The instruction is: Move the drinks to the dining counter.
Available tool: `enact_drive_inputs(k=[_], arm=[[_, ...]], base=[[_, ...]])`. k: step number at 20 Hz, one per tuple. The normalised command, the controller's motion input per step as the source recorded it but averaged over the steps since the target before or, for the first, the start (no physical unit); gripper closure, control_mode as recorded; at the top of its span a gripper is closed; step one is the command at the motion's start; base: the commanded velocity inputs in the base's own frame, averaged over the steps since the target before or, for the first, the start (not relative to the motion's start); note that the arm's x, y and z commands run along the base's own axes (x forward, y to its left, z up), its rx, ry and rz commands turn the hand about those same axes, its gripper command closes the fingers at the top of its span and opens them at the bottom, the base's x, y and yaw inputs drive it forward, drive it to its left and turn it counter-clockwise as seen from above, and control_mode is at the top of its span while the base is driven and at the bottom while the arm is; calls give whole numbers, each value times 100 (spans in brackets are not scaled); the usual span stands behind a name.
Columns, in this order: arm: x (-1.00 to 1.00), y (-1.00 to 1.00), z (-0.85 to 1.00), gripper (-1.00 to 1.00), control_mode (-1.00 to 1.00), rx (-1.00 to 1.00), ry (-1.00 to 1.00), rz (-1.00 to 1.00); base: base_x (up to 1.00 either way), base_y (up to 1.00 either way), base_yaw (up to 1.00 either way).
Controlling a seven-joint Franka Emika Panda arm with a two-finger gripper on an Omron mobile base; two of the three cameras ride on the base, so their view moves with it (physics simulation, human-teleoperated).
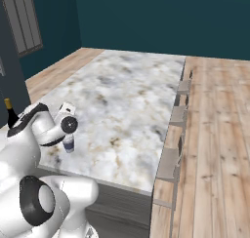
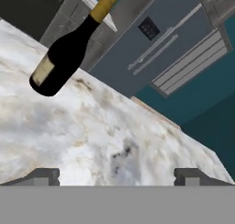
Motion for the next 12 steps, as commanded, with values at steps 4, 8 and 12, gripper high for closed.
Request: enact_drive_inputs(k=[4,8,12], arm=[[-2,3,100,-100,-100,0,1,-9],[0,1,100,-100,-100,-3,9,-14],[0,0,99,-100,-100,-1,29,-24]], base=[[0,0,0],[0,0,0],[0,0,0]])
